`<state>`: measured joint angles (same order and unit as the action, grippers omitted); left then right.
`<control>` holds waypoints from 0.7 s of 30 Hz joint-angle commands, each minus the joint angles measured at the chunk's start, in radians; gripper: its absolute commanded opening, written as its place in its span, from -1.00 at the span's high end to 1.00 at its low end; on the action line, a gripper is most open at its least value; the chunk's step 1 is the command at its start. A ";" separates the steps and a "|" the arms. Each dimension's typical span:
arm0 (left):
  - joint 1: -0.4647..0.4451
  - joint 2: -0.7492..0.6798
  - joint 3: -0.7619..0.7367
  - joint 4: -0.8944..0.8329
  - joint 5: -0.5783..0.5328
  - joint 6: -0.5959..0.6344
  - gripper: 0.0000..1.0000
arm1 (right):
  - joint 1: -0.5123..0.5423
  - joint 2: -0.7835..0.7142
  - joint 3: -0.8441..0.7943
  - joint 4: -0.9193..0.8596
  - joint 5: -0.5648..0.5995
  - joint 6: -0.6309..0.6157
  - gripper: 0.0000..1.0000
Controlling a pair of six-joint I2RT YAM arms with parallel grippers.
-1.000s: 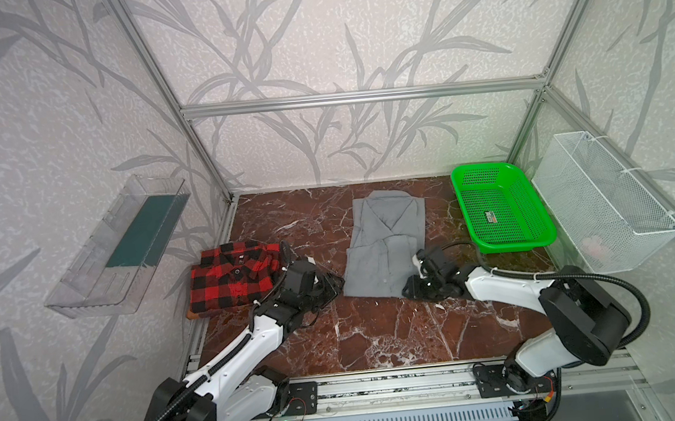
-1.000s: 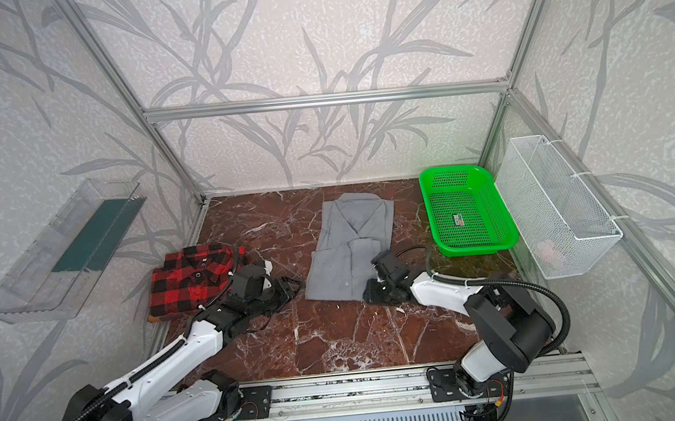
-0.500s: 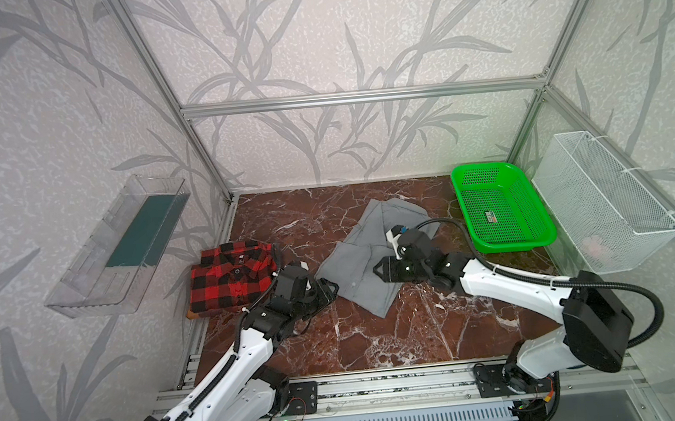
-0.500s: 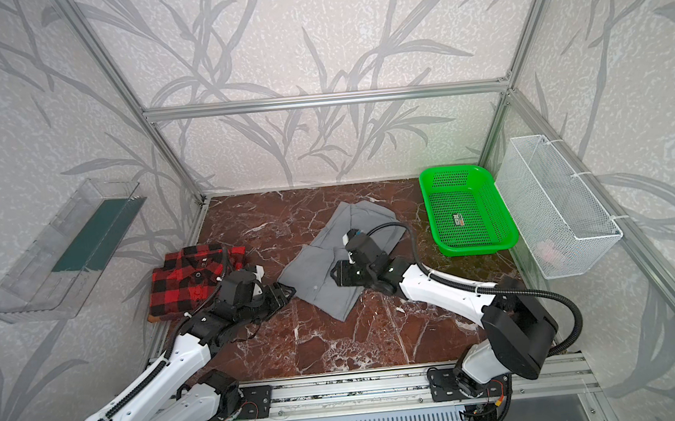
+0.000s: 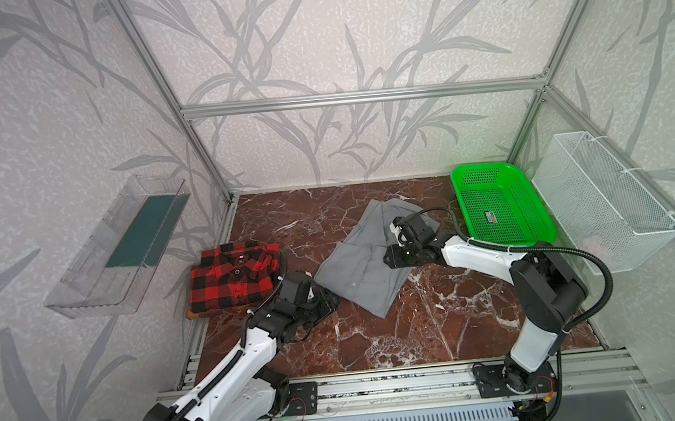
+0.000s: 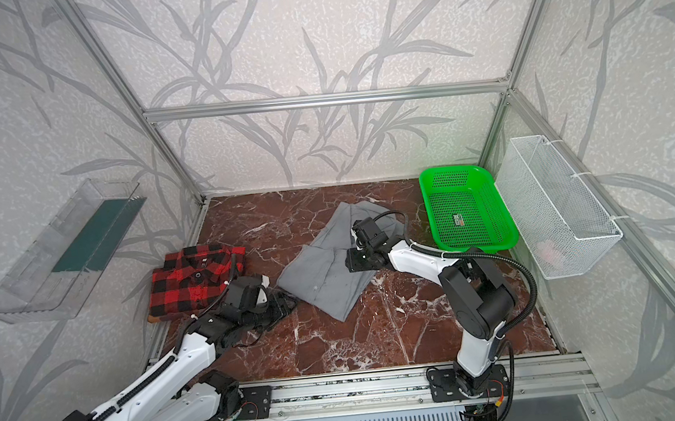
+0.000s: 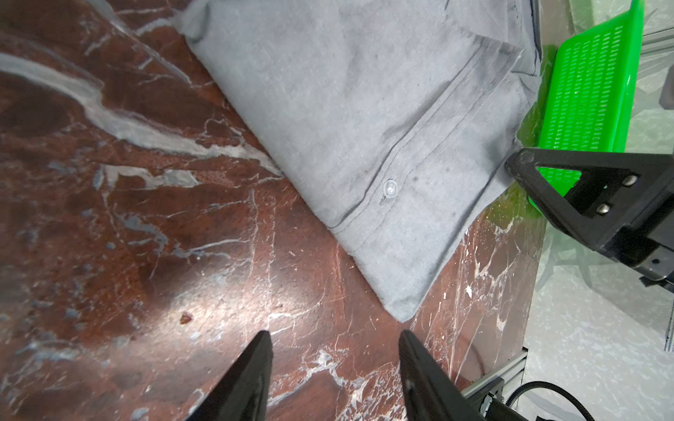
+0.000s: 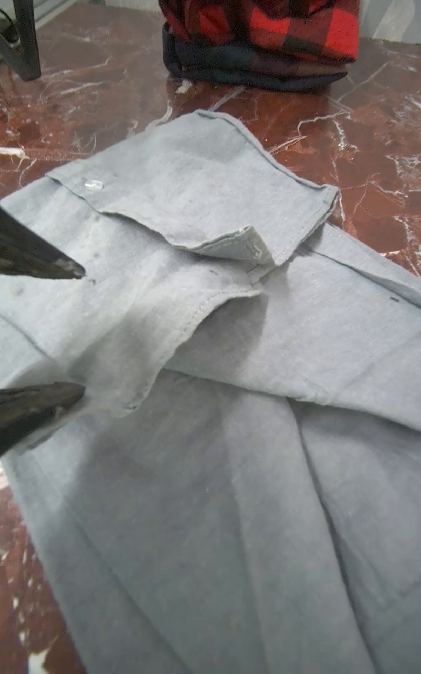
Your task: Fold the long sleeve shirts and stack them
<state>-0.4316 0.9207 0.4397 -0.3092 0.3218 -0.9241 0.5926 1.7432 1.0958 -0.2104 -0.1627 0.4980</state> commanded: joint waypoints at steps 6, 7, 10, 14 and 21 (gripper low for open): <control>0.004 -0.011 -0.028 0.010 0.007 0.014 -0.13 | -0.031 -0.154 -0.158 0.127 0.069 -0.032 -0.09; 0.004 -0.008 -0.028 0.014 0.005 0.013 -0.13 | -0.032 -0.150 -0.167 0.144 0.051 -0.022 -0.09; 0.003 0.006 -0.028 0.028 0.011 0.010 -0.13 | -0.032 -0.102 -0.155 0.166 -0.024 0.000 -0.09; 0.002 0.013 -0.029 0.030 0.024 0.008 -0.12 | -0.032 -0.062 -0.146 0.195 -0.053 0.020 -0.06; 0.002 -0.018 -0.061 0.032 0.014 -0.003 -0.12 | -0.036 -0.043 -0.149 0.212 -0.059 0.040 0.37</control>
<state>-0.4316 0.9222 0.3977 -0.2810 0.3386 -0.9195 0.5606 1.6962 0.9413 -0.0273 -0.2104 0.5243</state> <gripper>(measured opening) 0.560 0.333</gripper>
